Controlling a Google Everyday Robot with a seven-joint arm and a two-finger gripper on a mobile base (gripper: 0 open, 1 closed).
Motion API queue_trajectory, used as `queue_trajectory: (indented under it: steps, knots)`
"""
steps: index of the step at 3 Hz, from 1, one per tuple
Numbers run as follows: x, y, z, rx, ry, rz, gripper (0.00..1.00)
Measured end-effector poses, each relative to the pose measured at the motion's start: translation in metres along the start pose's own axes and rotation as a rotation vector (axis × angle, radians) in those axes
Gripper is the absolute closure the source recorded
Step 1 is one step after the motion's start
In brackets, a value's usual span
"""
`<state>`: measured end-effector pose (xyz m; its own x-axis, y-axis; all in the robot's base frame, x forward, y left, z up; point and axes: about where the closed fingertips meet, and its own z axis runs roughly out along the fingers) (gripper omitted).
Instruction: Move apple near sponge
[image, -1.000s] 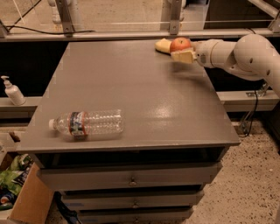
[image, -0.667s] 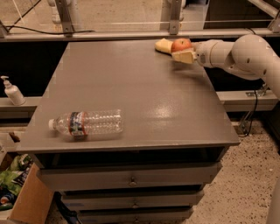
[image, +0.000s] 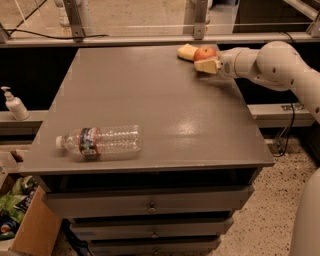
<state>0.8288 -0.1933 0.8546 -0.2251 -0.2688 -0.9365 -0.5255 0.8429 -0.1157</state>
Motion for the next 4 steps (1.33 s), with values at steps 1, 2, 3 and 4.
queue_trajectory:
  steps: [1,2,3,4]
  knots:
    - [0.0066,-0.0010,0.0039,0.011,0.020,0.014,0.82]
    - [0.0109,-0.0015,0.0054,0.018,0.030,0.019,0.59]
    - [0.0126,-0.0016,0.0066,0.019,0.033,0.023,0.36]
    - [0.0135,-0.0016,0.0073,0.020,0.035,0.025,0.13]
